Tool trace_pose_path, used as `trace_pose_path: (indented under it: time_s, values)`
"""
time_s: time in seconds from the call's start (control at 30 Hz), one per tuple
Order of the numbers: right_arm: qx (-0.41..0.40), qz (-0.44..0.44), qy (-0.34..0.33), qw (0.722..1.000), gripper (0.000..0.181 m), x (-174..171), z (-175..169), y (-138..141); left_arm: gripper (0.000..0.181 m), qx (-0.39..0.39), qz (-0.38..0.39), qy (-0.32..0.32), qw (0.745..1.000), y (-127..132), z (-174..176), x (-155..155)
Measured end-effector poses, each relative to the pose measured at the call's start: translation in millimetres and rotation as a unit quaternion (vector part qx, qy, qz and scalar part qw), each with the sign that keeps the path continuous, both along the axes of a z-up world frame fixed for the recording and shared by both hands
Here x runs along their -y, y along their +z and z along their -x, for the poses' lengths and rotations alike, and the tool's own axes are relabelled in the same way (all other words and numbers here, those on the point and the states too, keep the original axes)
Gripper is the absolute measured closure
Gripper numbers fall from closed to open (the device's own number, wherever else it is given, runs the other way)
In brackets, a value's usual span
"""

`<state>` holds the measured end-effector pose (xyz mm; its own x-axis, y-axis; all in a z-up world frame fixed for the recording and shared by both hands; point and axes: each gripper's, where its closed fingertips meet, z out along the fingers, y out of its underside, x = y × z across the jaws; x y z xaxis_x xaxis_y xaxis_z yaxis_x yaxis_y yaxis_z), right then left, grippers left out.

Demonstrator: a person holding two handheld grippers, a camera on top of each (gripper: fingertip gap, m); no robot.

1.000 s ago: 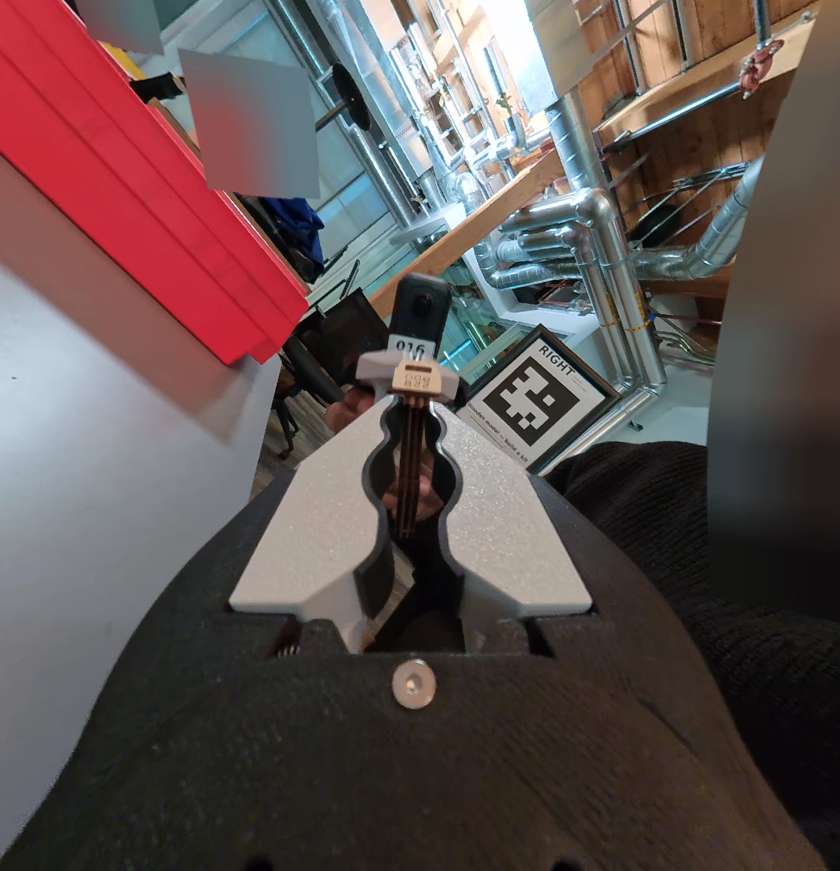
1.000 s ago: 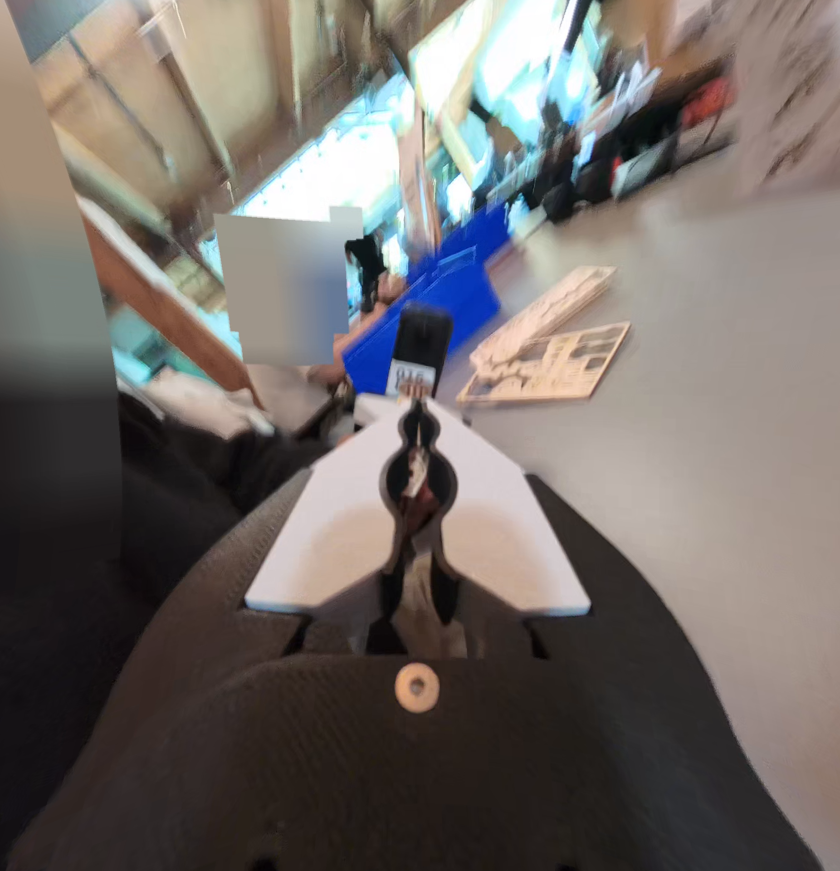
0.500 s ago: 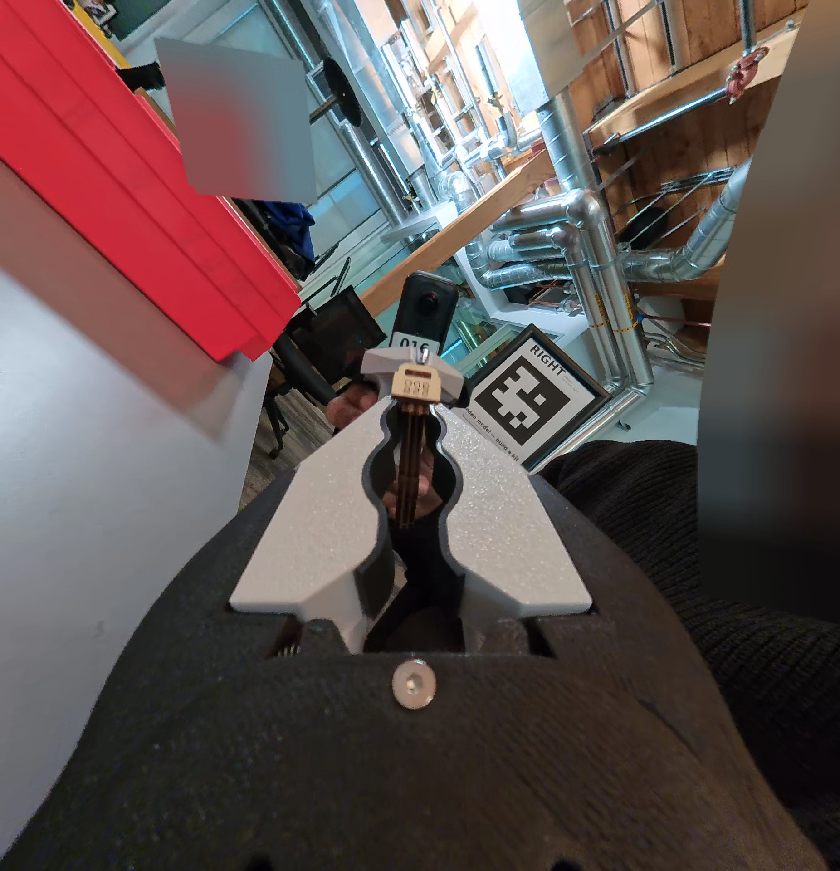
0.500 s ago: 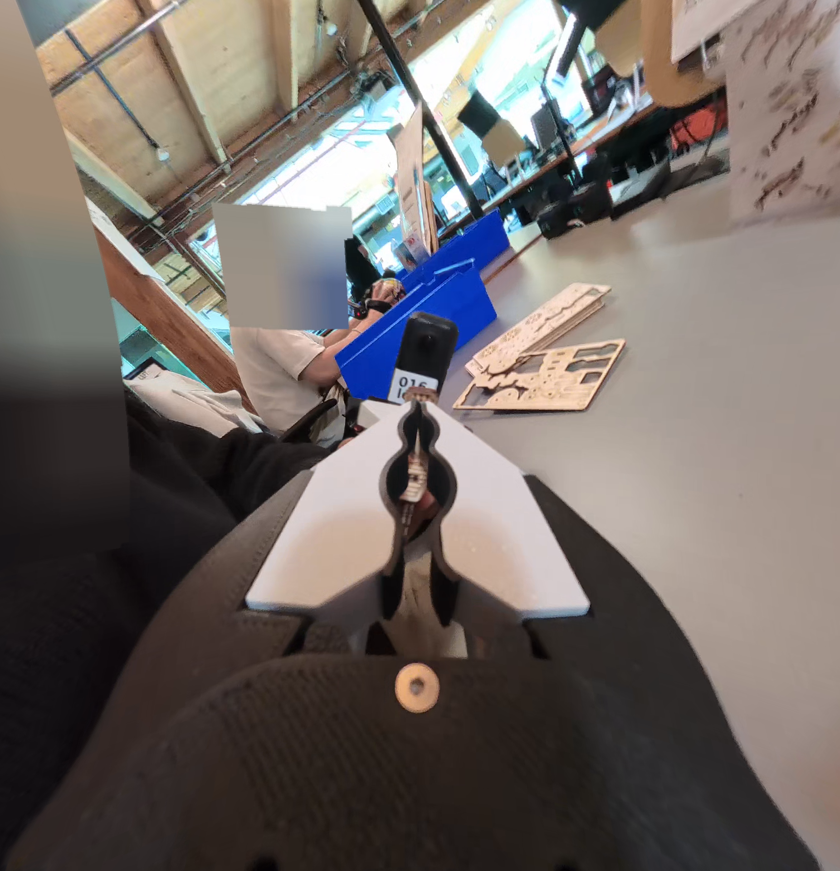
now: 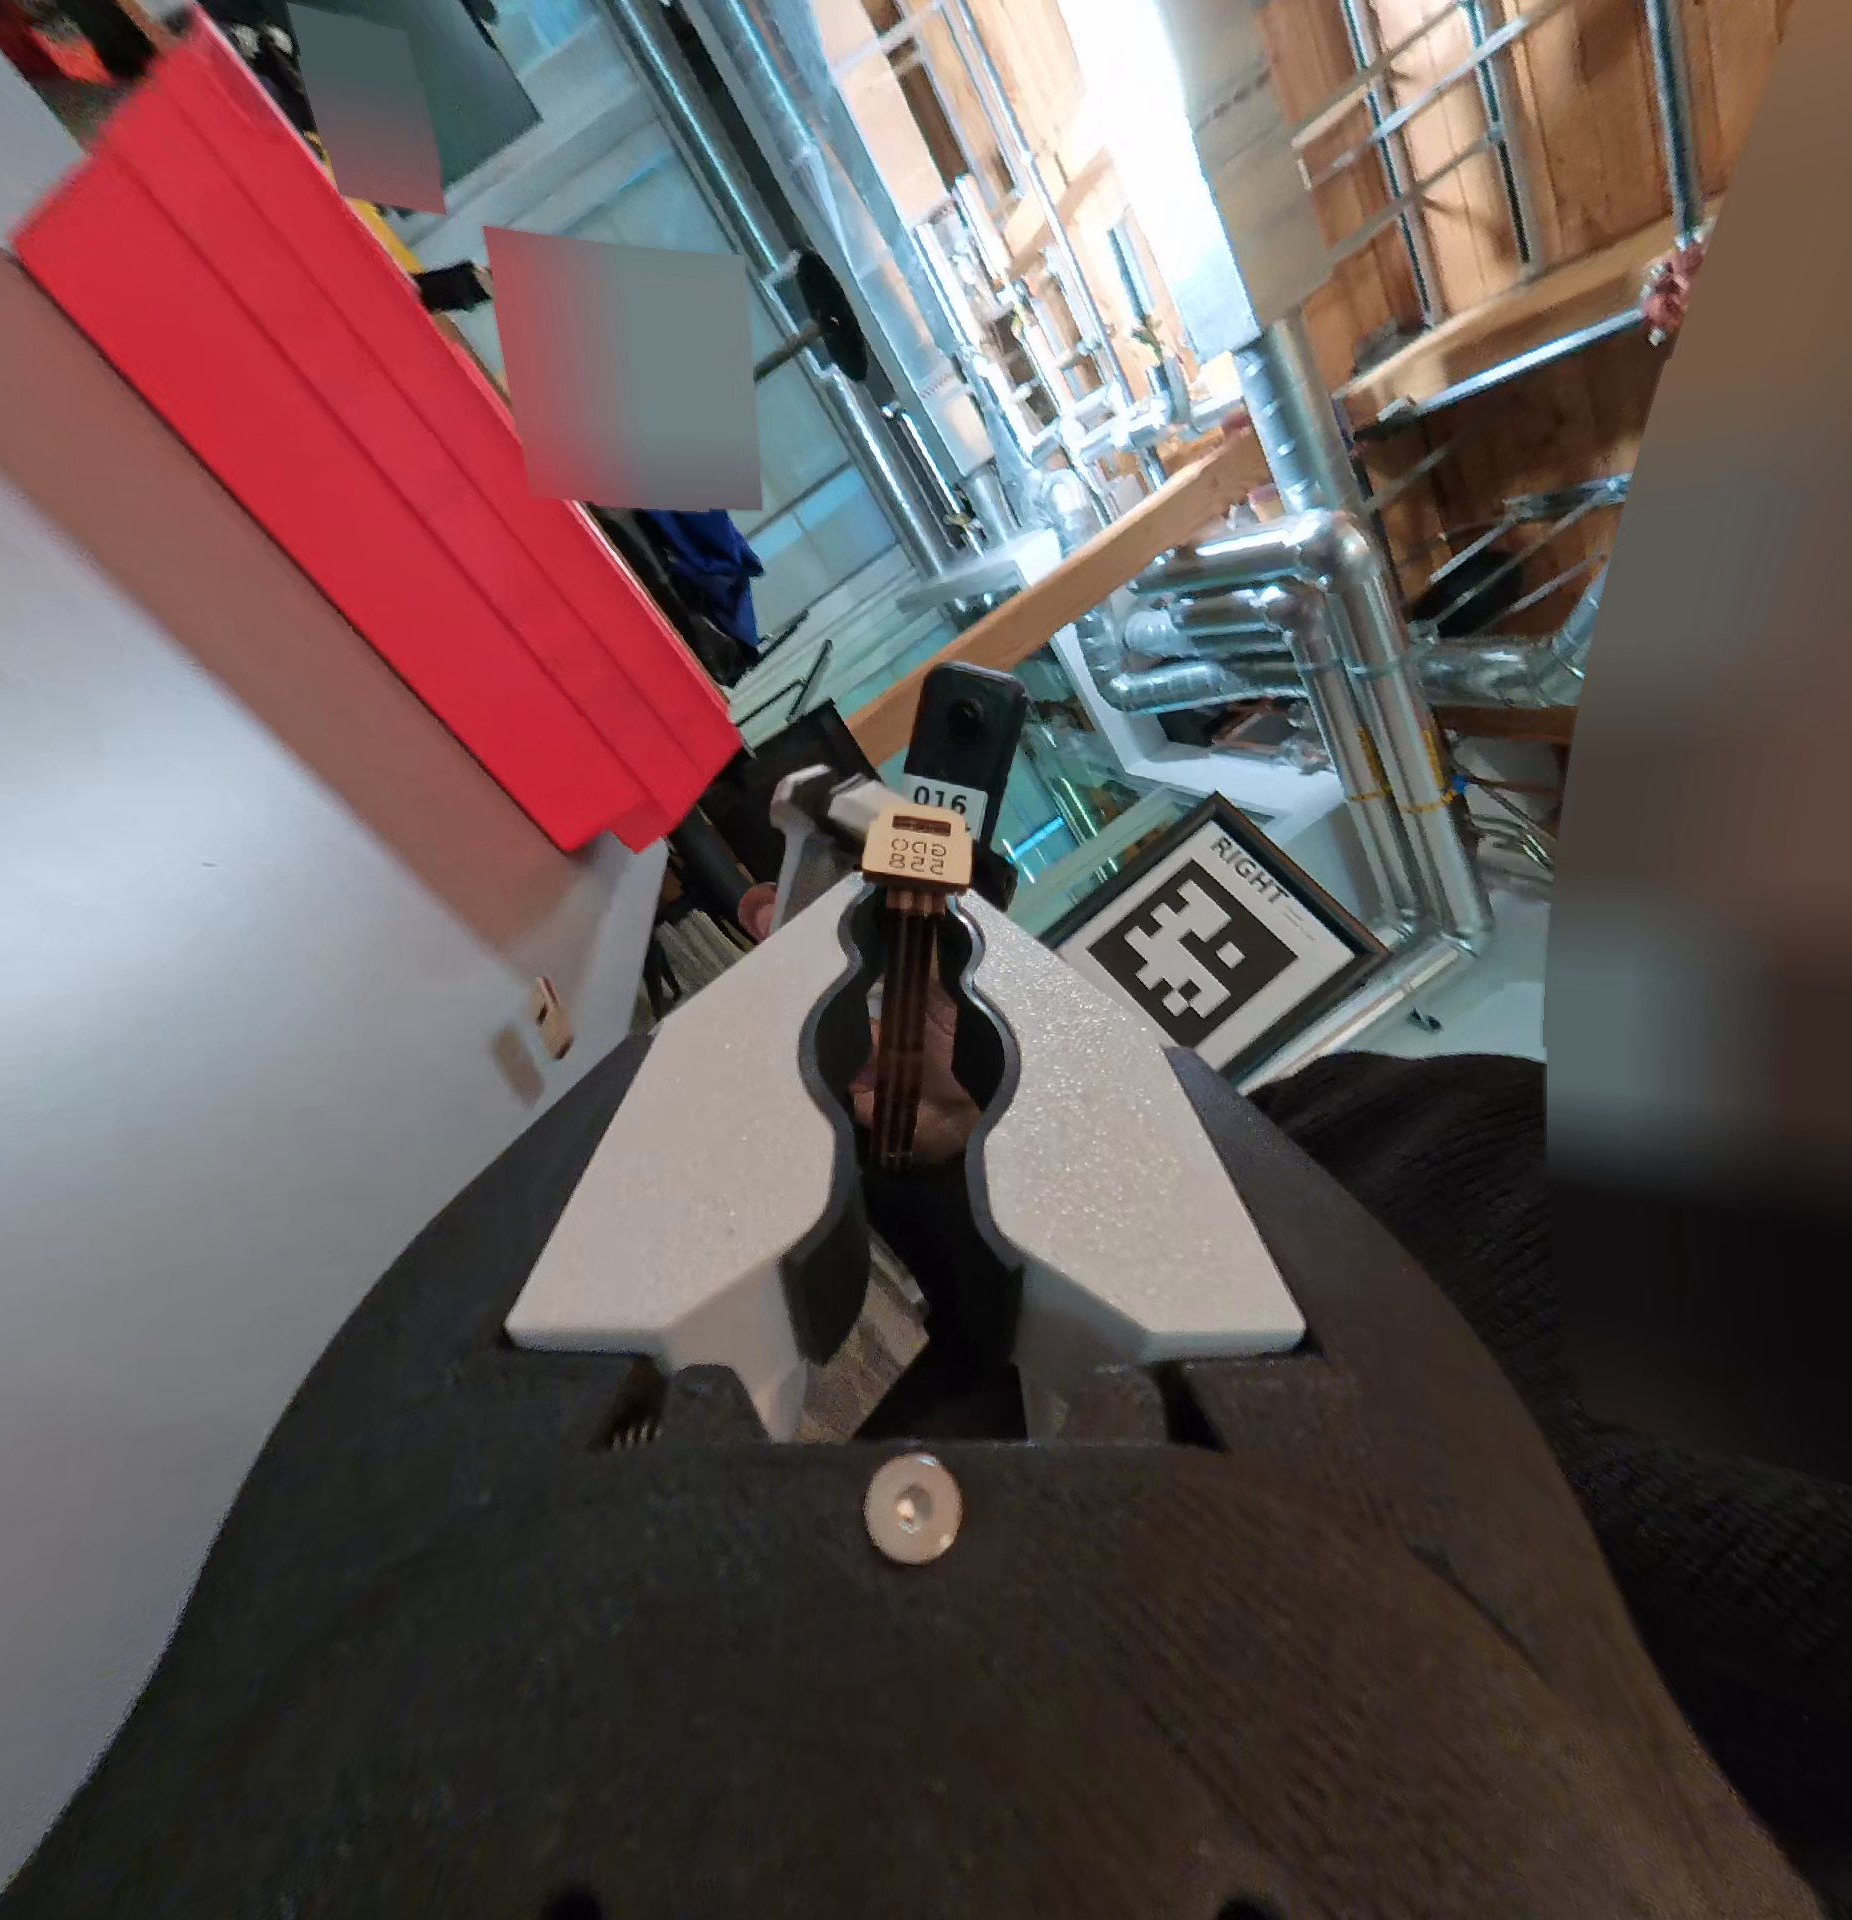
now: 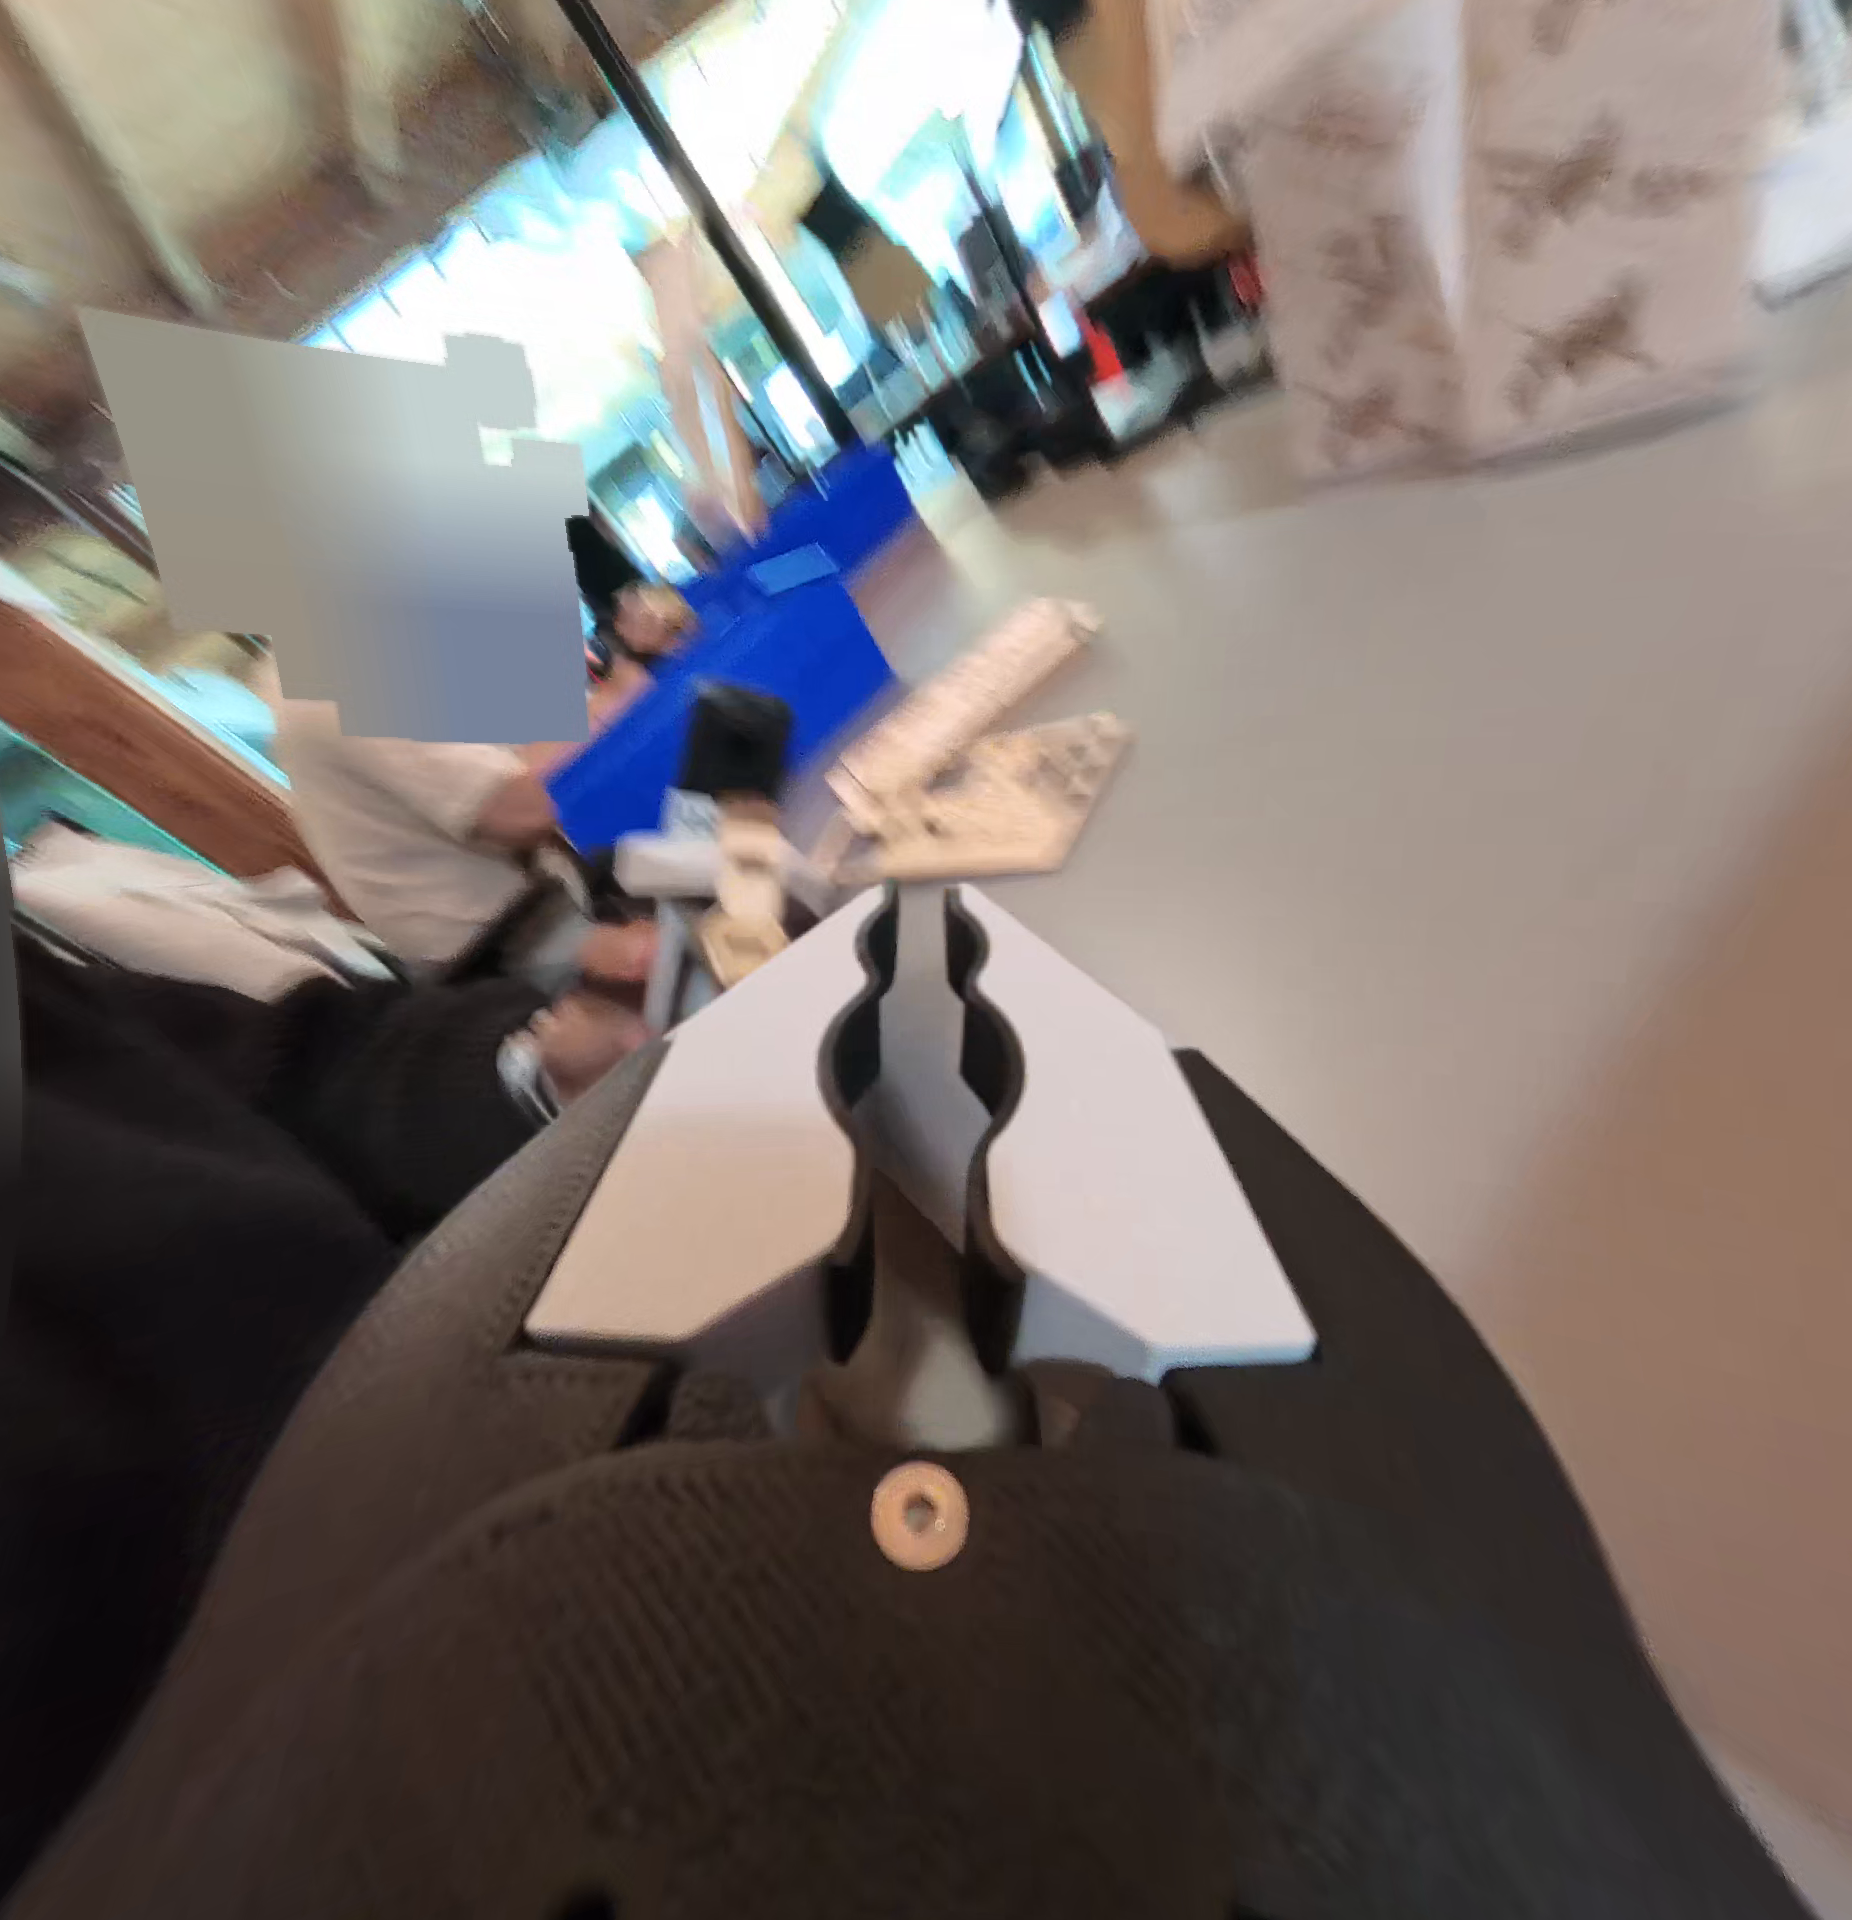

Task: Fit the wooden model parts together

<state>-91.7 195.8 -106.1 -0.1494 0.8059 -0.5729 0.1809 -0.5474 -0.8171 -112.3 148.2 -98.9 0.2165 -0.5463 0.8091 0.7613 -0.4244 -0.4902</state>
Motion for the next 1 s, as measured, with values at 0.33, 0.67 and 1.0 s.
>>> trace_pose_path:
  time_s: [0.33,0.67,1.0]
  values:
    - [0.214,-0.166,-0.035,0.962,0.161,-49,-40,-64,0.174,0.031,0.028,0.017,0.999,-8,15,-5]
    - [0.314,-0.257,-0.005,0.914,0.155,-27,-33,-108,0.175,0.057,0.041,0.009,0.998,-12,15,-8]
    - [0.259,-0.25,0.017,0.933,0.156,-16,-29,-92,0.174,0.064,0.038,0.008,0.997,-10,15,-6]
